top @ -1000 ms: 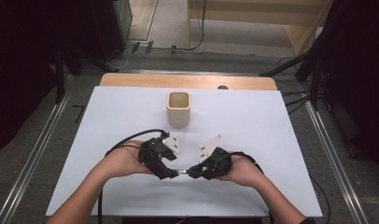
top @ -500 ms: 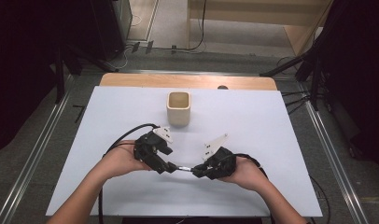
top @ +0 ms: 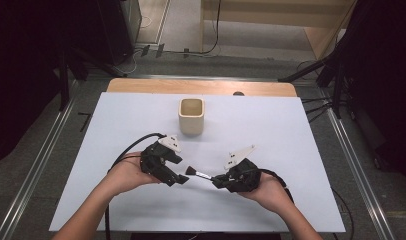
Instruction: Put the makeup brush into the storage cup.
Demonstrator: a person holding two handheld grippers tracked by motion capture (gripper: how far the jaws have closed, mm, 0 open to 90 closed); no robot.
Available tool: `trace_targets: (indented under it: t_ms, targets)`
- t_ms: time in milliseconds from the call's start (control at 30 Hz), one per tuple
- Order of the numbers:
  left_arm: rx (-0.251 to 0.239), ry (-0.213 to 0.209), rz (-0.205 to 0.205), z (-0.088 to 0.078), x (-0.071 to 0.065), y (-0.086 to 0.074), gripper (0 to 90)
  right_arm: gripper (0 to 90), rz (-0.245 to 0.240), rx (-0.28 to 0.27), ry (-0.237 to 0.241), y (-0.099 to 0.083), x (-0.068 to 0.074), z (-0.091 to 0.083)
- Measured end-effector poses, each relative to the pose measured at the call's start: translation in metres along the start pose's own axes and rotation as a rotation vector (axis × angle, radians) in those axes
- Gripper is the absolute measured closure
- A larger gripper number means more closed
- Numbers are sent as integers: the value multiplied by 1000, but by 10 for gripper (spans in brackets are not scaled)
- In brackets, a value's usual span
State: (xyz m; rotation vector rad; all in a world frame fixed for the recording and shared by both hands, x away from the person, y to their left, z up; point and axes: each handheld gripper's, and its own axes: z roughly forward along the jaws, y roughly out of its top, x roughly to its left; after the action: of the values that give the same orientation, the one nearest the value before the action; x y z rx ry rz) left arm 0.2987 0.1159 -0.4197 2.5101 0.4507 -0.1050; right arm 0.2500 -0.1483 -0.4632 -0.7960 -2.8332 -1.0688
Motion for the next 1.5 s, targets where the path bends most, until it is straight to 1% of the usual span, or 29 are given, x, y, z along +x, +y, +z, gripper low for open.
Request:
trace_targets:
  t_ms: [33,67,100,200,233,267,300,433,533,567,600,633,733,767,800,867,967,1000,1100,1167,1200,1233,1267,1300,1333,1400,1433,1467,1500]
  targets:
    - [-6,6,1,0,0,-1,279,794,25,-12,-20,-2,2,-1]
    - [-13,8,-5,0,-1,-2,279,794,25,-12,-20,-2,2,-1]
    - [-24,17,-10,-1,-1,-4,278,794,35,-16,-39,-3,4,-2]
    - [-42,32,-34,-2,-1,-6,278,794,58,-31,-62,-5,6,-4]
    - [-54,32,-43,-3,-1,-7,278,794,65,-35,-66,-6,6,-5]
    - [-54,32,-43,-3,-1,-7,278,794,65,-35,-66,-6,6,-5]
    - [-70,28,-65,-3,-2,-8,278,794,91,-44,-76,-7,7,-5]
    - [-76,27,-69,-2,-4,-10,279,794,122,-71,-100,-8,10,-7]
    - [-84,19,-81,-1,-4,-10,277,794,150,-87,-113,-10,12,-7]
    - [-84,19,-81,-1,-4,-10,276,794,150,-87,-113,-10,12,-7]
    - [-88,16,-86,0,-4,-10,276,794,162,-93,-125,-10,12,-7]
    - [-91,15,-89,0,-4,-10,275,793,170,-105,-159,-12,15,-8]
    - [-94,12,-94,1,-4,-10,272,793,192,-124,-192,-10,19,-7]
    - [-99,13,-99,2,-4,-10,272,793,192,-124,-192,-10,19,-7]
    - [-104,12,-111,2,-4,-11,271,793,210,-146,-210,-9,20,-8]
    - [-107,13,-111,2,-5,-11,271,793,222,-168,-231,-7,22,-9]
    - [-115,18,-113,2,-6,-12,270,793,242,-188,-235,-6,27,-8]
    - [-126,17,-121,2,-7,-12,270,793,243,-194,-240,-5,28,-8]
    - [-127,23,-123,2,-7,-12,269,793,248,-197,-252,-5,31,-7]
    - [-129,25,-123,1,-8,-12,268,793,278,-237,-251,-4,33,-7]
    - [-129,26,-118,1,-7,-13,268,793,278,-237,-251,-4,33,-7]
    - [-132,31,-122,1,-7,-13,268,793,302,-268,-240,-7,34,-7]
    - [-132,31,-122,1,-7,-13,268,793,302,-268,-240,-7,34,-7]
    - [-134,29,-129,1,-7,-13,268,793,318,-294,-238,-10,36,-5]
    - [-134,29,-129,1,-7,-13,268,793,318,-294,-238,-10,36,-5]
    - [-139,31,-127,1,-7,-13,268,793,316,-305,-254,-15,41,-1]
    - [-144,36,-133,1,-7,-13,268,793,323,-319,-257,-18,44,1]
    - [-144,36,-133,1,-7,-13,268,793,323,-319,-257,-18,44,1]
    - [-155,36,-136,1,-7,-13,268,793,336,-342,-264,-21,46,4]
